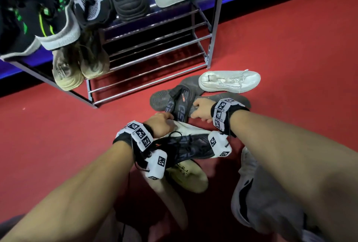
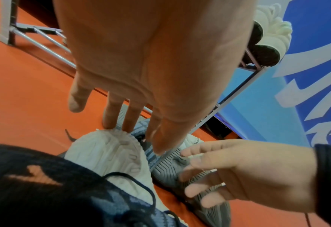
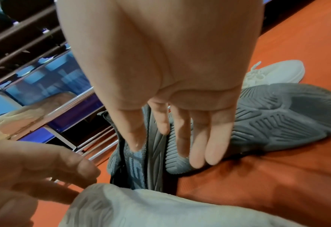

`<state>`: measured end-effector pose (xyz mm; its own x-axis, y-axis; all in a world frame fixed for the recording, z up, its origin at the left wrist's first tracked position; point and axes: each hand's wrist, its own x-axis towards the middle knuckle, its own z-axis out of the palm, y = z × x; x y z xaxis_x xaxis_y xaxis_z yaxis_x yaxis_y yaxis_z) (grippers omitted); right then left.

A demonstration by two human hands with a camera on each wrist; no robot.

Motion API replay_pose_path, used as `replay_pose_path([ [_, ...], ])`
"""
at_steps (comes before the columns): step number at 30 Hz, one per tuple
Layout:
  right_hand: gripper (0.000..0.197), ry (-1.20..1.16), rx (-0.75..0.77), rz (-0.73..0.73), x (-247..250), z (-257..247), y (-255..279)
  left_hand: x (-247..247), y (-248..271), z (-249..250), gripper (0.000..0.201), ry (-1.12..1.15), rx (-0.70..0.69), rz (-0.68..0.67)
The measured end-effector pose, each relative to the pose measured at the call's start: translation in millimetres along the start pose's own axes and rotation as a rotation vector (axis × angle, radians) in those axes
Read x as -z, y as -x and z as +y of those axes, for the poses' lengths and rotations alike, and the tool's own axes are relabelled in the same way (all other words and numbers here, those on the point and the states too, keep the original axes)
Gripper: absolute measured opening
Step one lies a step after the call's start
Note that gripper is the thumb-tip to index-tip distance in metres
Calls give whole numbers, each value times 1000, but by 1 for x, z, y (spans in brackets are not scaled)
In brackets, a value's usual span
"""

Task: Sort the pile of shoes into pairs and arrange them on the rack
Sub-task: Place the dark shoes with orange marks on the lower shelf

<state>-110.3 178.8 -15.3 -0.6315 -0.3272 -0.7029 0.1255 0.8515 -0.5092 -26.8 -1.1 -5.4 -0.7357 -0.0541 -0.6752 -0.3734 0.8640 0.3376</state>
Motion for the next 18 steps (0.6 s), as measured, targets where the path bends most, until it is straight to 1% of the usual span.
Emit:
replay_pose_path([
  [2, 51, -70, -40, 35, -1, -4, -11, -1, -4, 0, 58, 7, 8, -3],
  [4, 47, -114, -99, 17, -6, -7, -20, -4, -8, -2, 62, 16, 13, 1],
  [6, 43, -196, -141, -15, -13, -10, -28, -4, -10, -5, 59, 21, 13, -2],
  [8, 31, -314, -187, -16, -17, -12, -34, -4, -10, -7, 52, 20, -2, 2],
  [10, 26, -376, -219, -2, -18, -13, -38, -5, -10, -10, 47, 21, -5, 4],
  [12, 29, -369, -218, 5, -18, -16, -41, -7, -7, -12, 45, 24, -14, -3],
  [15, 42, -318, -213, -68, -26, -20, -46, -8, -2, -16, 47, 85, -26, -37],
  [16, 45, -323, -214, -69, -29, -20, -49, -7, 1, -18, 46, 127, -30, -41],
  [17, 39, -298, -198, -77, -30, -23, -48, -4, 4, -19, 44, 172, -32, -41],
  [18, 28, -262, -177, -82, -30, -26, -44, -2, 6, -20, 39, 216, -32, -36],
])
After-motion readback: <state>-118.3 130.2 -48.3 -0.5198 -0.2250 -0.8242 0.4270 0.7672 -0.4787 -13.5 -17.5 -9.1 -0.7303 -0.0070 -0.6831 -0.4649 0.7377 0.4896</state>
